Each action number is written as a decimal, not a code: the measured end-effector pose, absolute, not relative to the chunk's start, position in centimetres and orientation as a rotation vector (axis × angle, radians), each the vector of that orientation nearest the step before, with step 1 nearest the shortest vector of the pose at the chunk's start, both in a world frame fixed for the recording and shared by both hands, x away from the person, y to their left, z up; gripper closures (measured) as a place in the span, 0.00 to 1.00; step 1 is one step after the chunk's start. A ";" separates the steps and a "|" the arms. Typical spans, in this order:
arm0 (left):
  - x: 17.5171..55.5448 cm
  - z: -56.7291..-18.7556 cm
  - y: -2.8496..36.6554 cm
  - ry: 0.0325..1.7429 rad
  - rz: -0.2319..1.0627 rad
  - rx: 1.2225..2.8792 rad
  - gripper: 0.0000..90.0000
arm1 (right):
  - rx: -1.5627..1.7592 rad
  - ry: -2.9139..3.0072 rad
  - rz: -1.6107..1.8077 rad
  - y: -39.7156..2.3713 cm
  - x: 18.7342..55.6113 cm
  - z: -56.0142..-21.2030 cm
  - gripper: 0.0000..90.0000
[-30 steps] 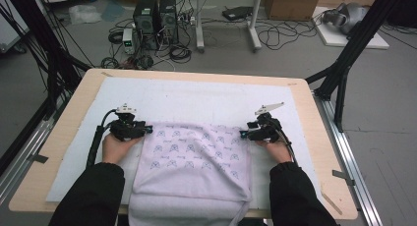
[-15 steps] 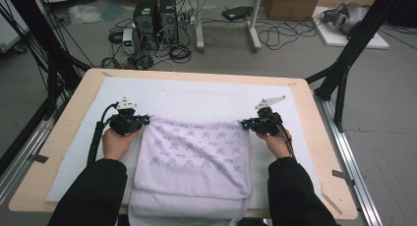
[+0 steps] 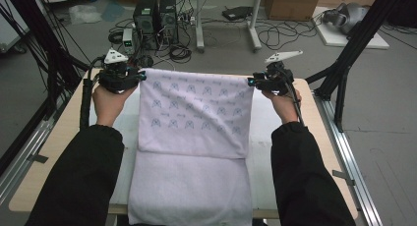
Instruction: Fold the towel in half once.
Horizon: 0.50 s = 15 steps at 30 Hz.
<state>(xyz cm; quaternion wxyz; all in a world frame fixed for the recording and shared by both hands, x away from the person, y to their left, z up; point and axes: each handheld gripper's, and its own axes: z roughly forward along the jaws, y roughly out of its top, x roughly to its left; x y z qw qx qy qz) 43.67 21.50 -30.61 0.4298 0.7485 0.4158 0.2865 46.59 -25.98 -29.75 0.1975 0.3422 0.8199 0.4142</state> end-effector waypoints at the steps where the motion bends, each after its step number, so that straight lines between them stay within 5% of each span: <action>1: 43.5 -31.4 21.7 1.042 0.709 1.883 0.70 | 0.964 2.321 1.144 -25.9 46.6 -30.5 0.65; 15: 37.5 -39.7 23.2 0.994 0.519 1.973 0.63 | 0.964 2.435 1.207 -27.1 40.8 -36.7 0.59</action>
